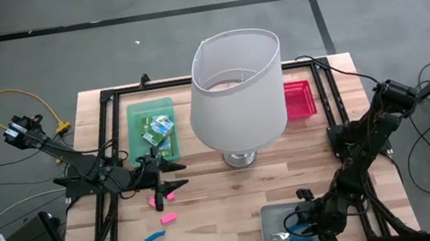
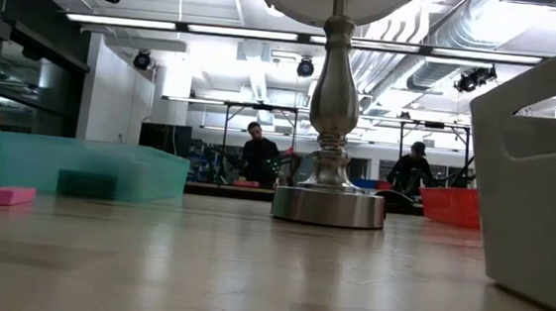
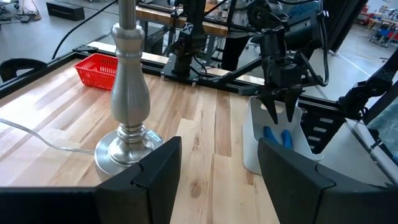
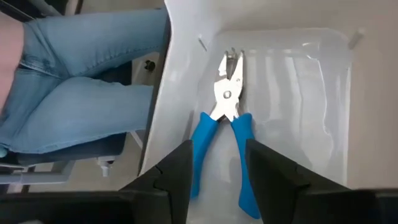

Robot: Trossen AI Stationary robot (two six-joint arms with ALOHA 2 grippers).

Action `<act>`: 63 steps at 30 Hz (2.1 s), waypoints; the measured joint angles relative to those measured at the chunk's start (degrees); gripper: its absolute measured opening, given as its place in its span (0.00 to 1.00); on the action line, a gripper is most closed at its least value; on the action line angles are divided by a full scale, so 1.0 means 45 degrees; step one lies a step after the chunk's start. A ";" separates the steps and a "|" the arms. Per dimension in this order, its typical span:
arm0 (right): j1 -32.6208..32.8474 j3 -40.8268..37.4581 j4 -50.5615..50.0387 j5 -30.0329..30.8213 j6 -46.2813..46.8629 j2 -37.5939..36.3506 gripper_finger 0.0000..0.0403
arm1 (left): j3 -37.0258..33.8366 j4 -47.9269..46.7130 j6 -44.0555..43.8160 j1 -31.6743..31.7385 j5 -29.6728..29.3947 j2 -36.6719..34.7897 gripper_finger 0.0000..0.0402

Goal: Pick & Place School Supplies
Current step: Put the blue hole puncher into the gray bin

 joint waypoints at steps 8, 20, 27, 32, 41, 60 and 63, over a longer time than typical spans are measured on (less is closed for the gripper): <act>-0.0017 0.0000 0.0726 0.0042 -0.0397 -0.0970 0.34 | 0.0000 -0.0131 0.0022 0.0000 0.0025 0.0000 0.51; -0.0320 0.0000 0.1741 0.1069 -0.1997 -0.2480 0.34 | 0.0000 -0.1354 -0.0980 -0.0264 0.2685 0.0540 0.51; -0.0997 0.0000 0.1928 0.1060 -0.2540 -0.2954 0.34 | 0.0000 -0.1426 -0.2084 -0.1353 0.2652 0.0888 0.51; -0.1533 0.0000 0.1974 0.1065 -0.2945 -0.3167 0.34 | 0.0505 -0.1404 -0.2302 -0.2680 0.2159 0.1581 0.49; -0.2410 0.0000 0.1892 0.1020 -0.3142 -0.3203 0.34 | 0.1899 -0.1526 -0.3967 -0.4622 0.2032 0.3891 0.36; -0.2662 0.0000 0.2225 0.1012 -0.3280 -0.3200 0.34 | 0.2438 -0.6680 -1.2797 -0.5939 0.2275 0.5255 0.35; -0.2662 0.0000 0.2224 0.1012 -0.3290 -0.3200 0.34 | 0.2448 -0.7036 -1.3844 -0.6080 0.2618 0.5405 0.35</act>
